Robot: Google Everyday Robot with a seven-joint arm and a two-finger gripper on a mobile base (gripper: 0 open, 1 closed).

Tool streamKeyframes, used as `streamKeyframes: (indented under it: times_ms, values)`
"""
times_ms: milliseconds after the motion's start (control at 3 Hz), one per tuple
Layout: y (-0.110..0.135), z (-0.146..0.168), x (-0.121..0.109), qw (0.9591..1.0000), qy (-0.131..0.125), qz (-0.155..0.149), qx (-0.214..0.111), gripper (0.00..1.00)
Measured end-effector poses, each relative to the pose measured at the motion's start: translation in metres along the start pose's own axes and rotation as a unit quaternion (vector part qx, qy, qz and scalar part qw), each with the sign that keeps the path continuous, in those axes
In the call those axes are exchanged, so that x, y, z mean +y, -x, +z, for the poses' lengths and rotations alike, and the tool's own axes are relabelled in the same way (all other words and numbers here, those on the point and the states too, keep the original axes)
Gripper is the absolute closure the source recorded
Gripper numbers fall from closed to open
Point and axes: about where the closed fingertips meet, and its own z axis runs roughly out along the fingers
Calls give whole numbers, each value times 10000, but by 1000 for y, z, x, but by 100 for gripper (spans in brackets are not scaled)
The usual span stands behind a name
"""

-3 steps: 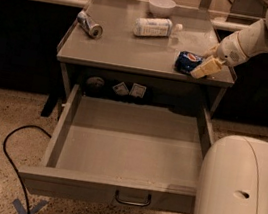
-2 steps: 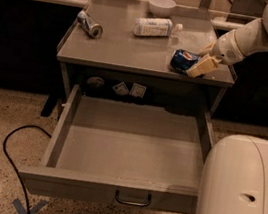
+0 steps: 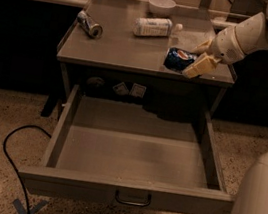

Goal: Place pepsi can into top drawer

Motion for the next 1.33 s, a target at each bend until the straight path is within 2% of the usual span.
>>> streamKeyframes:
  times_ms: [333,667,1000,1333]
  values:
    - [17,-2,38,9999,132,-106,-24,100]
    - [16,15,82,9989,460,-33,35,100]
    - [11,27,123,9970,720,69,263,100]
    - [11,28,123,9970,722,69,264,100]
